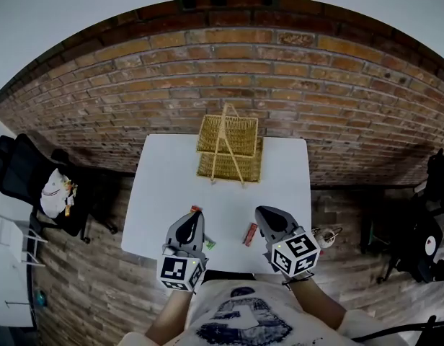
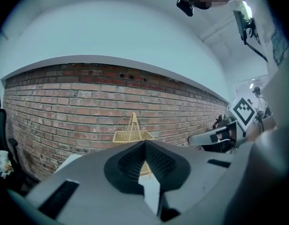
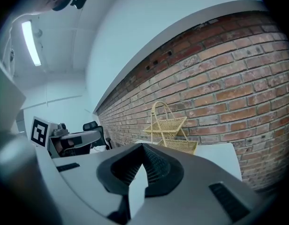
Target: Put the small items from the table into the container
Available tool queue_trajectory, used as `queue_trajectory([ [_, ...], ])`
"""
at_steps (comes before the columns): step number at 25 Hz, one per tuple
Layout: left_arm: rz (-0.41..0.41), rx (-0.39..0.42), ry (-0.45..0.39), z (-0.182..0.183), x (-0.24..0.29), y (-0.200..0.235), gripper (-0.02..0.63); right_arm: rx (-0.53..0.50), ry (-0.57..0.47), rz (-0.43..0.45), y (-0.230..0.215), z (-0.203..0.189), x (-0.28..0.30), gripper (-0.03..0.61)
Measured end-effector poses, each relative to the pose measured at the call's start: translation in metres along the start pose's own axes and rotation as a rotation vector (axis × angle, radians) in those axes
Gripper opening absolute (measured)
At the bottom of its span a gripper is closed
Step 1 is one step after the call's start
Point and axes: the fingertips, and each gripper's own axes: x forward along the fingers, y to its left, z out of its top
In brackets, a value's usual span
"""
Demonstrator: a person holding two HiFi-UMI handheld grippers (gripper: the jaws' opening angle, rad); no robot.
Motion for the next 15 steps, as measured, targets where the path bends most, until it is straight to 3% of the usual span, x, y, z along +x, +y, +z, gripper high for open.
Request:
queue_trajectory([
  [15,0.058,-0.014,0.069,-0.027,0.005,0.036,0.051,-0.003,0.029,0.049,0.009,-0.005,0.033,0.020],
])
